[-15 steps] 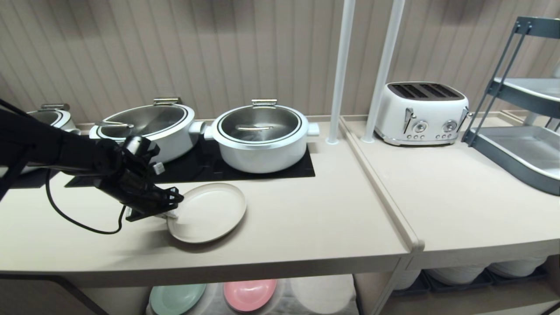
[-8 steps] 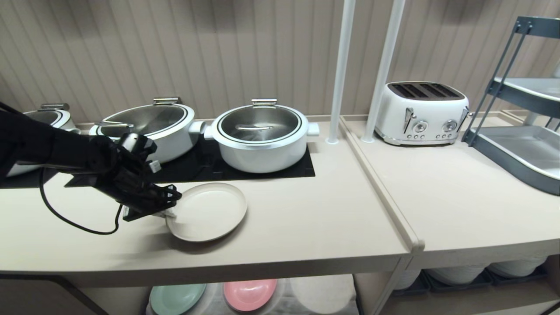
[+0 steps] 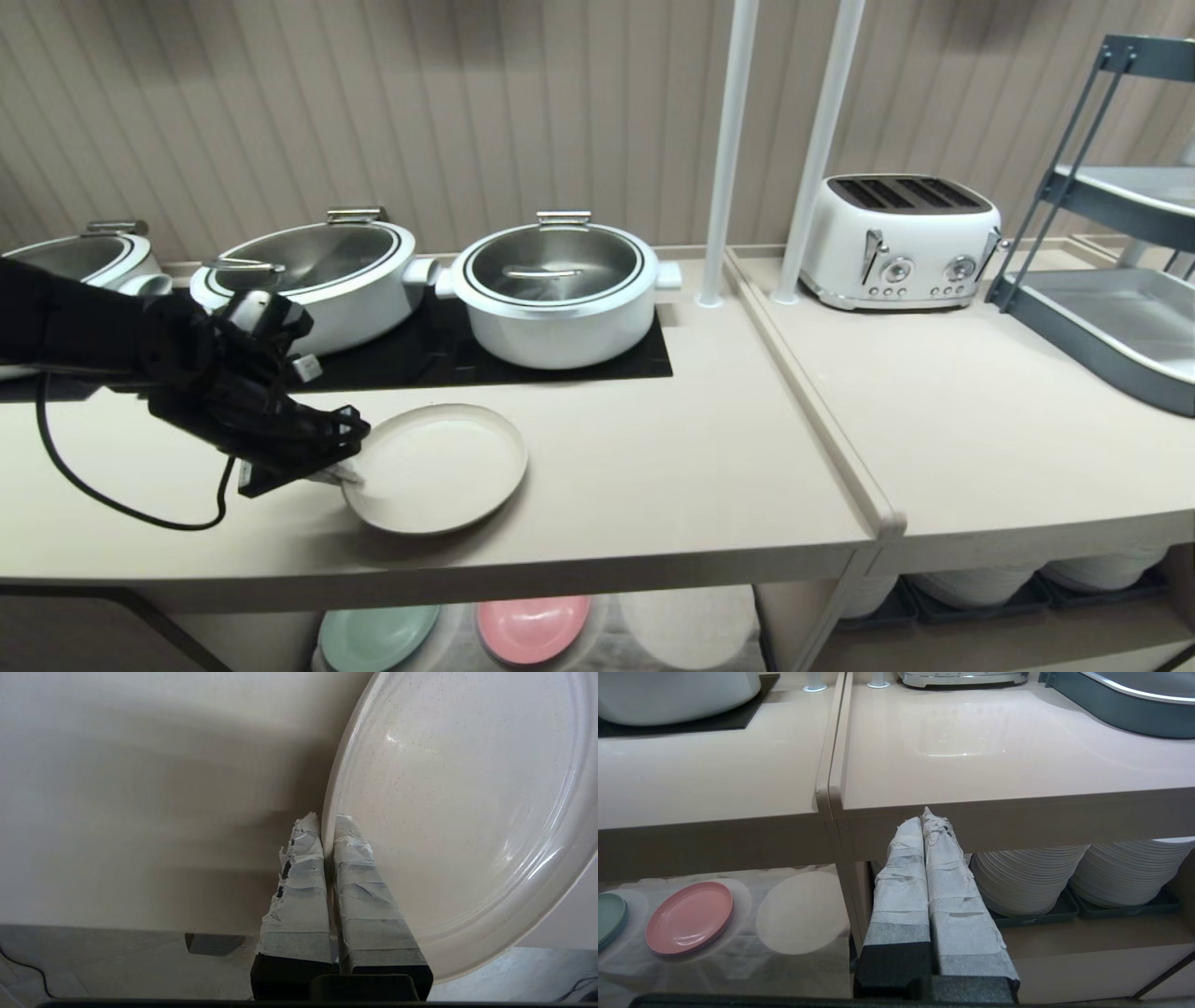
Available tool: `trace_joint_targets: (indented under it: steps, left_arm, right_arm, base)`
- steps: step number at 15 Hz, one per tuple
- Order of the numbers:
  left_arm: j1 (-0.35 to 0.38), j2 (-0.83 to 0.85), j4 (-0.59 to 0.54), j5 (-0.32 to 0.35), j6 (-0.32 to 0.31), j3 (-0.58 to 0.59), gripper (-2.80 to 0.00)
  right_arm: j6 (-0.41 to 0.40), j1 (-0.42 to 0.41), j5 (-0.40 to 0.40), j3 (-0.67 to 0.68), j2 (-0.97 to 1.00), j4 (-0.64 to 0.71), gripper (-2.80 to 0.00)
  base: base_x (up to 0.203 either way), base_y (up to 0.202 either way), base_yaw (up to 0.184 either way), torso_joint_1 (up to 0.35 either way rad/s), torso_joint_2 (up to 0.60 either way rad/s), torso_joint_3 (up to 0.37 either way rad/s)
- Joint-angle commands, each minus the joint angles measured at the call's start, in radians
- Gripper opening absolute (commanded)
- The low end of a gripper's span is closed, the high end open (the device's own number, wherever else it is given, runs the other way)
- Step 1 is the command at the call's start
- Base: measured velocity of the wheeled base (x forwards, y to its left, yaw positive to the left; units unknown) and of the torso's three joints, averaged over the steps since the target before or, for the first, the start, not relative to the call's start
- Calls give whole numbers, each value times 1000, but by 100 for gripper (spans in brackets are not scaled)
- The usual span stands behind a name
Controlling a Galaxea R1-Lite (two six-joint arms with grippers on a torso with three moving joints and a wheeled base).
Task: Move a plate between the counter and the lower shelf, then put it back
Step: Pick up the plate
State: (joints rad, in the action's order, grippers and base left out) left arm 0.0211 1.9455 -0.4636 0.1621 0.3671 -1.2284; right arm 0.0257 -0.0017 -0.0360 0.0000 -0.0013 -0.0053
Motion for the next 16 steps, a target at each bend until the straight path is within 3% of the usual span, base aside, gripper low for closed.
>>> trace_joint_targets:
  steps: [1,10,16]
  left_arm:
    - [0,-57,-1,8,16,30,-280]
    - [5,-311,2,48,81,266,-280]
    - [3,-521,-2,67,87,419,-280]
  right_arm:
    - [0,0,-1,0,1,-1,-280]
    - [0,0,0,0,1,-1,-280]
    - [0,0,-1,0,1,-1,-280]
  base:
    - [0,0,0,0,0,0]
    - [0,0,0,0,0,0]
    - [0,0,0,0,0,0]
